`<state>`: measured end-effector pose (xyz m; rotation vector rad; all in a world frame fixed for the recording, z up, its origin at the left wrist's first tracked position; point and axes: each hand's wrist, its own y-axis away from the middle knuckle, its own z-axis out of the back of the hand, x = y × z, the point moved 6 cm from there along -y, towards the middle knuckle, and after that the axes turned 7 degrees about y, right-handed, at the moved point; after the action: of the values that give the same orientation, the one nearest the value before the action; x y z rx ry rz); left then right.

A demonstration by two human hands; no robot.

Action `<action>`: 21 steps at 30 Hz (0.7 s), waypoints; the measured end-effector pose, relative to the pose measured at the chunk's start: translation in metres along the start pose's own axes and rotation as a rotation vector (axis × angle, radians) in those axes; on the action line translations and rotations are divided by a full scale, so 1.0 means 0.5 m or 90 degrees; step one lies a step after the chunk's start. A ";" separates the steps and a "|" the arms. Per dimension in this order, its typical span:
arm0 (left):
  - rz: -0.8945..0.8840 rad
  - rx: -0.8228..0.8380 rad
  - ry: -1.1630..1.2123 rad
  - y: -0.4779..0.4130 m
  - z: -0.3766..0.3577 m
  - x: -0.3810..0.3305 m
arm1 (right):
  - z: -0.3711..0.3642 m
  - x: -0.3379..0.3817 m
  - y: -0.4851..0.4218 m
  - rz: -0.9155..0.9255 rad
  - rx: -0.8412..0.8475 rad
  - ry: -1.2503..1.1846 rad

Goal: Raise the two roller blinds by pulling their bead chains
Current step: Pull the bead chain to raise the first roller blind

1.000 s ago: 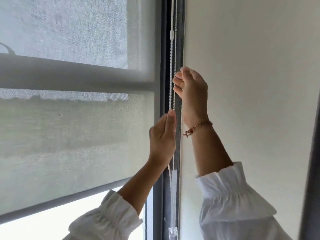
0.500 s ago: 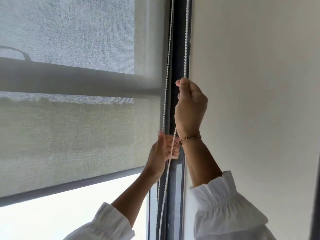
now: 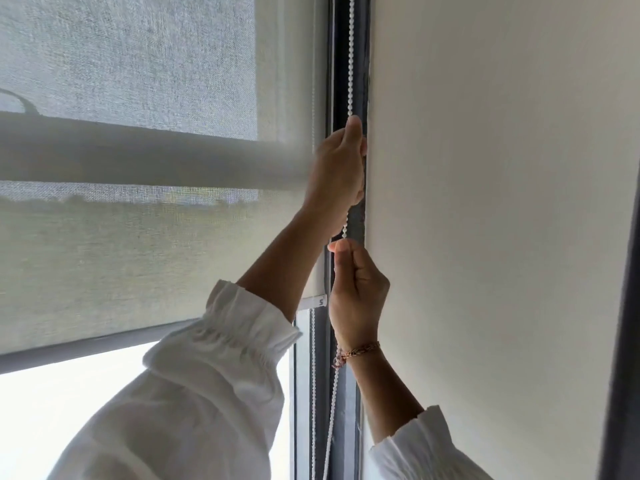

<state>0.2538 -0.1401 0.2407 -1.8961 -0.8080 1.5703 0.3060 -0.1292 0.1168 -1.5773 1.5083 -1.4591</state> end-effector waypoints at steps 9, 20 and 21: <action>-0.099 -0.024 0.017 0.051 0.028 0.055 | -0.006 -0.028 -0.156 -0.373 0.094 -0.286; -0.018 -0.007 -0.089 0.206 0.083 0.252 | -0.085 0.066 -0.253 -0.321 0.162 -0.216; -0.010 0.004 -0.094 0.210 0.086 0.260 | -0.084 0.056 -0.247 -0.295 0.129 -0.181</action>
<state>0.2408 -0.1132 0.0707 -1.7805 -0.8771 1.7160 0.3081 -0.1111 0.2491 -1.9887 0.8410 -1.4840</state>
